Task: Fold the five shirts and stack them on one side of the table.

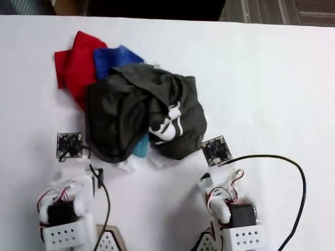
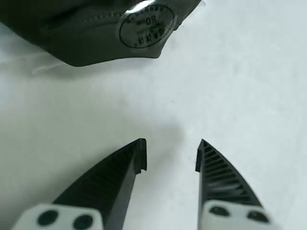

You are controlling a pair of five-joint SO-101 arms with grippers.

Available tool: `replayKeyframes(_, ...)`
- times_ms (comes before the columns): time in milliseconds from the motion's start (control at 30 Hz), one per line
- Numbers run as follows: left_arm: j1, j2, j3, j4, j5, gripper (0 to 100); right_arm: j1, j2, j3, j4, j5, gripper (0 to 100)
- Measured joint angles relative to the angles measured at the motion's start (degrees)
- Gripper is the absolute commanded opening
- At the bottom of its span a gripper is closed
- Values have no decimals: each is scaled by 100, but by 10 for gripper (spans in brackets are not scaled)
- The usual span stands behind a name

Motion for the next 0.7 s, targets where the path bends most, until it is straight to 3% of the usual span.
replayKeyframes(567,0,0,0,0,0,242,0,0,0,0,0,180)
replayKeyframes(700,0,0,0,0,0,242,-273,0,0,0,-9,180)
